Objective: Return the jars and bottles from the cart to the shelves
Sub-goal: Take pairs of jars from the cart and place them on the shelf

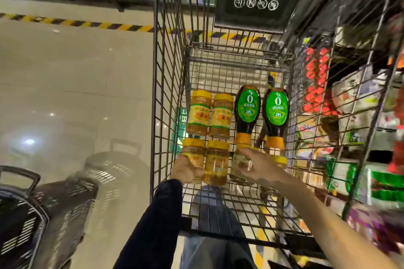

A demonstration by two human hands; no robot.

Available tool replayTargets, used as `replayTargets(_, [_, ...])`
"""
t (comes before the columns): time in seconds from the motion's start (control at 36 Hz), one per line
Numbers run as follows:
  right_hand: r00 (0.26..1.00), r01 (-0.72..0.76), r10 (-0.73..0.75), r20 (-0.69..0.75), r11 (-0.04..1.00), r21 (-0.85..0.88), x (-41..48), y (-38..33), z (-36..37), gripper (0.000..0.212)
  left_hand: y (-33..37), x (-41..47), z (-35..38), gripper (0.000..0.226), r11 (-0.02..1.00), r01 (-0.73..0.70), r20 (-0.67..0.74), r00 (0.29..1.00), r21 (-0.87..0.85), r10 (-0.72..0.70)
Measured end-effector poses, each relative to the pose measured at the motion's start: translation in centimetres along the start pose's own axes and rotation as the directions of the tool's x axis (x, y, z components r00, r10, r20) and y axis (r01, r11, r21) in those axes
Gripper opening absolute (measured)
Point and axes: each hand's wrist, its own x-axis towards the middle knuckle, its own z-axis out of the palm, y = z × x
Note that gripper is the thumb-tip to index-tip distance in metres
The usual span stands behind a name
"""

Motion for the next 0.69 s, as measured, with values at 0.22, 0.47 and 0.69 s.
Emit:
replayTargets(0.22, [0.991, -0.107, 0.125, -0.052, 0.956, 0.274, -1.0, -1.5, 1.0, 0.065, 2.0, -5.0, -1.7, 0.064, 0.984, -0.173, -0.046, 0.984, -0.049, 0.17])
replayTargets(0.47, [0.928, -0.339, 0.367, 0.058, 0.772, 0.538, 1.3, -3.2, 4.1, 0.081, 5.7, -14.0, -4.8, 0.032, 0.924, -0.357, 0.021, 0.932, -0.134, 0.363])
replayTargets(0.69, [0.944, -0.311, 0.324, 0.056, 0.823, 0.476, 2.8, -4.2, 5.5, 0.039, 6.0, -19.8, -7.1, 0.057, 0.886, -0.297, -0.003, 0.948, -0.357, 0.317])
